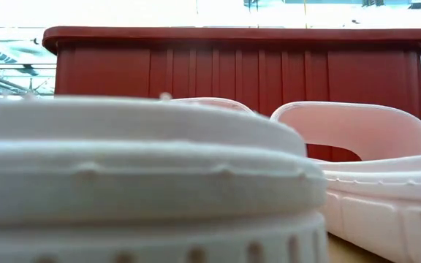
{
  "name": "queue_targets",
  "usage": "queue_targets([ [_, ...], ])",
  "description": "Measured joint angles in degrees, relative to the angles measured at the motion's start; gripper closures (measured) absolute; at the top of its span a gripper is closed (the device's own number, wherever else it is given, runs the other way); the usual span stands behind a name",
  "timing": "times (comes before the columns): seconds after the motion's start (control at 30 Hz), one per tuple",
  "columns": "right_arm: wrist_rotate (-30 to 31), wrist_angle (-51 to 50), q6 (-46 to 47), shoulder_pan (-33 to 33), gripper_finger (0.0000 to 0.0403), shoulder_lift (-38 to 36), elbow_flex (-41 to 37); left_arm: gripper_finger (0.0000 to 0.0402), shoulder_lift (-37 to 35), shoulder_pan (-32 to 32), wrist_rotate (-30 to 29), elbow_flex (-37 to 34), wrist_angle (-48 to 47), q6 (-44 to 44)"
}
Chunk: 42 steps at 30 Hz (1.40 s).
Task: Pick and place slides into bin
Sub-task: Put the black slipper into the red container
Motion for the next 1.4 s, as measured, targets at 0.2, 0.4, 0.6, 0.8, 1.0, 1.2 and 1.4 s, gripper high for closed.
queue_targets([
  [0.2, 17.72, -14.09, -6.59, 9.75, 0.0190, 7.32, 11.77, 0.0204, -0.02, -2.39, -2.81, 0.00, 0.02, 2.68],
  [0.4, 37.13, -26.18, -8.36, 19.19, 0.0190, 13.64, 21.86, 0.0204, 0.00, -3.49, -3.99, -0.02, -0.28, 3.05],
  [0.6, 54.27, -30.97, -6.96, 25.53, 0.0190, 18.25, 24.40, 0.0204, 0.03, -3.88, -3.97, -0.04, -0.86, 5.09],
  [0.8, 61.64, -37.79, 3.88, 29.87, 0.0190, 22.62, 24.40, 0.0204, 0.03, -3.88, -3.97, -0.07, -1.24, 6.15],
  [1.0, 62.82, -45.18, 15.51, 31.54, 0.0190, 28.42, 24.40, 0.0204, 0.03, -3.88, -3.97, -0.09, -1.38, 6.22],
  [1.2, 59.52, -52.97, 27.66, 31.52, 0.0190, 35.09, 24.40, 0.0204, 0.03, -3.88, -4.46, -0.09, -3.53, 6.23],
  [1.4, 50.77, -61.20, 40.14, 31.47, 0.0190, 40.28, 24.40, 0.0204, 0.04, -3.87, -12.05, -0.09, -8.52, 6.22],
])
